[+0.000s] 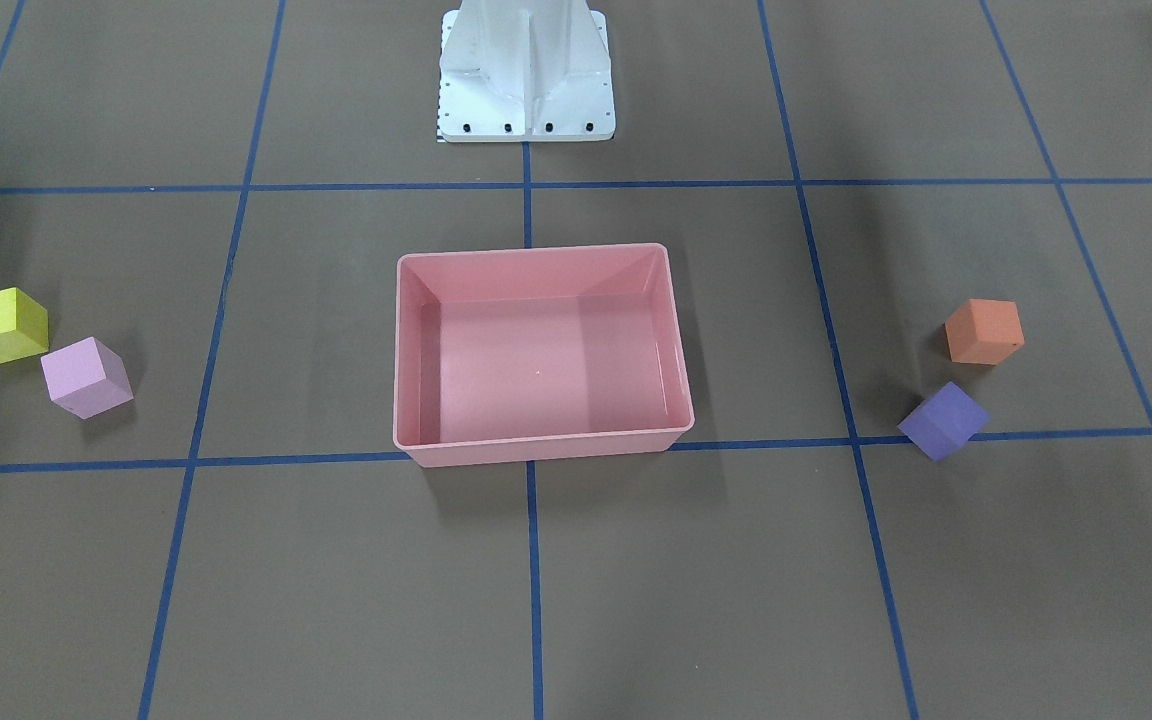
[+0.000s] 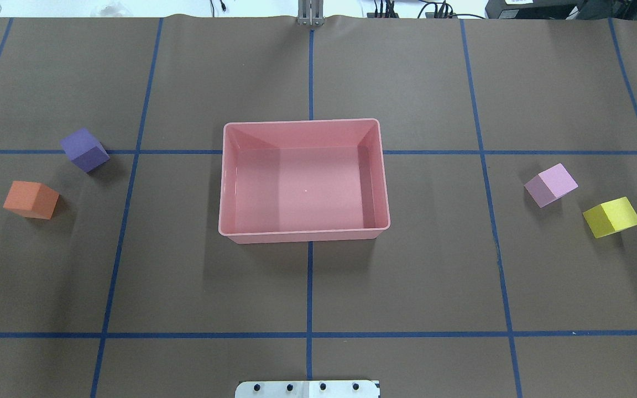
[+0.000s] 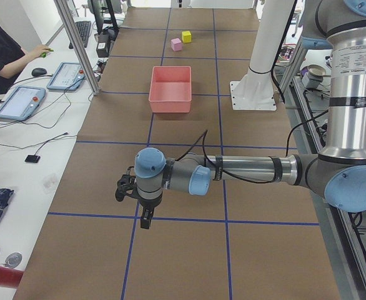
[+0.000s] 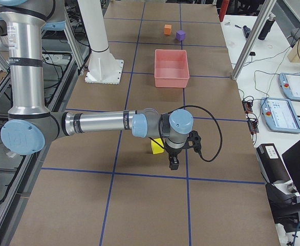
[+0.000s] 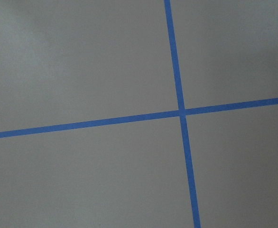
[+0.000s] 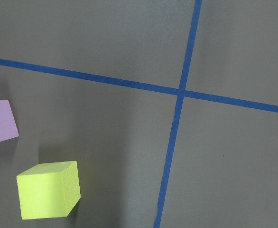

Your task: Place blocks into pink bin with both arms

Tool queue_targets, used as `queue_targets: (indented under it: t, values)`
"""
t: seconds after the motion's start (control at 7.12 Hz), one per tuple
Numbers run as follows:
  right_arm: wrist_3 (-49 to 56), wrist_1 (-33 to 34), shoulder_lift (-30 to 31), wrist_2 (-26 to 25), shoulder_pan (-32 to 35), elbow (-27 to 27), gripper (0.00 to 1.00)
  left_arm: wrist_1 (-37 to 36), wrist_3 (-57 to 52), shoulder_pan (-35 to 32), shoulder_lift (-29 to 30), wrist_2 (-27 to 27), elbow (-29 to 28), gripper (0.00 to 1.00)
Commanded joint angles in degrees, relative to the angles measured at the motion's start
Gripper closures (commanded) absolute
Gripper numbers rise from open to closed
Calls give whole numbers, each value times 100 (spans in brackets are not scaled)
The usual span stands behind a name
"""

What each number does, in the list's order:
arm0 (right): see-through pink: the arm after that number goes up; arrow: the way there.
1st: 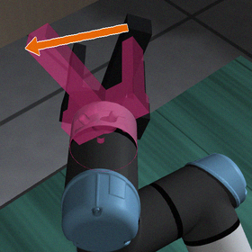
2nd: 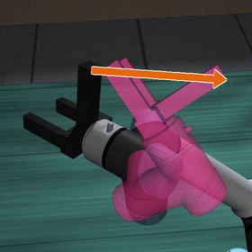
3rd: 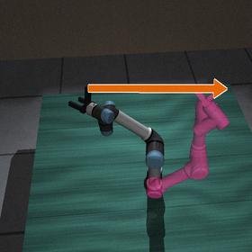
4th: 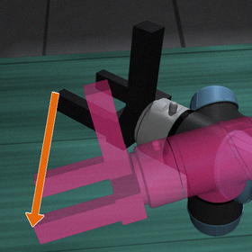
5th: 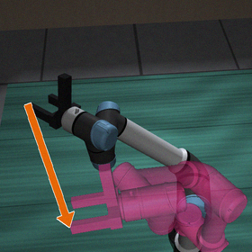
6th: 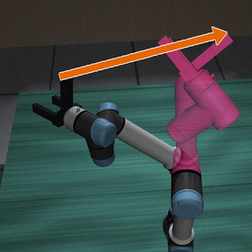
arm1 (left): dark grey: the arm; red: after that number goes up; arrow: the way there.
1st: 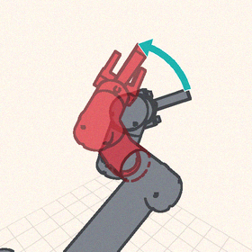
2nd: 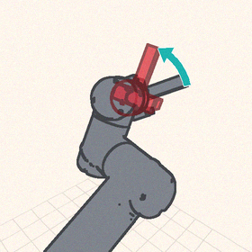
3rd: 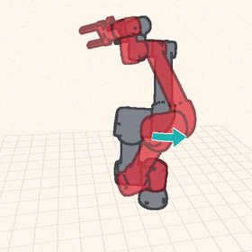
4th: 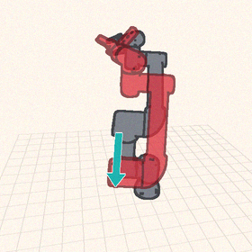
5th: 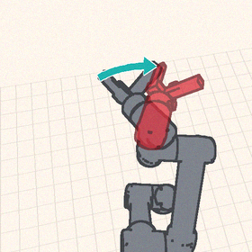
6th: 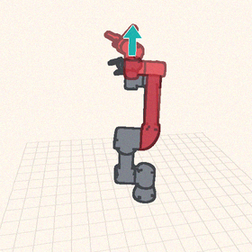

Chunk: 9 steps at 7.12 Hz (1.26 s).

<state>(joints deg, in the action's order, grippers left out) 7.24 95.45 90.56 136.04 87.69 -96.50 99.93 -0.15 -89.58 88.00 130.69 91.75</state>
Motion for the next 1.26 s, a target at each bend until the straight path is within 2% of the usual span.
queue_targets:
  t: [0.0,0.42,0.7,0.84,0.98,1.12]
  values:
    - [-3,0,-3,-7,12,-1,0,9,-3,2,-2,18,-8,0]
    - [-74,-9,-99,-25,3,-18,0,0,6,2,138,26,35,0]
    - [-83,-9,-100,-16,3,-53,0,148,-20,150,235,44,315,0]
    - [-91,-9,-108,-16,3,-53,0,202,153,378,166,349,630,0]
    - [-91,-9,-117,-25,3,-27,0,254,1095,702,243,639,668,0]
    - [-83,-9,-117,-25,3,-18,0,446,1574,853,288,755,877,0]
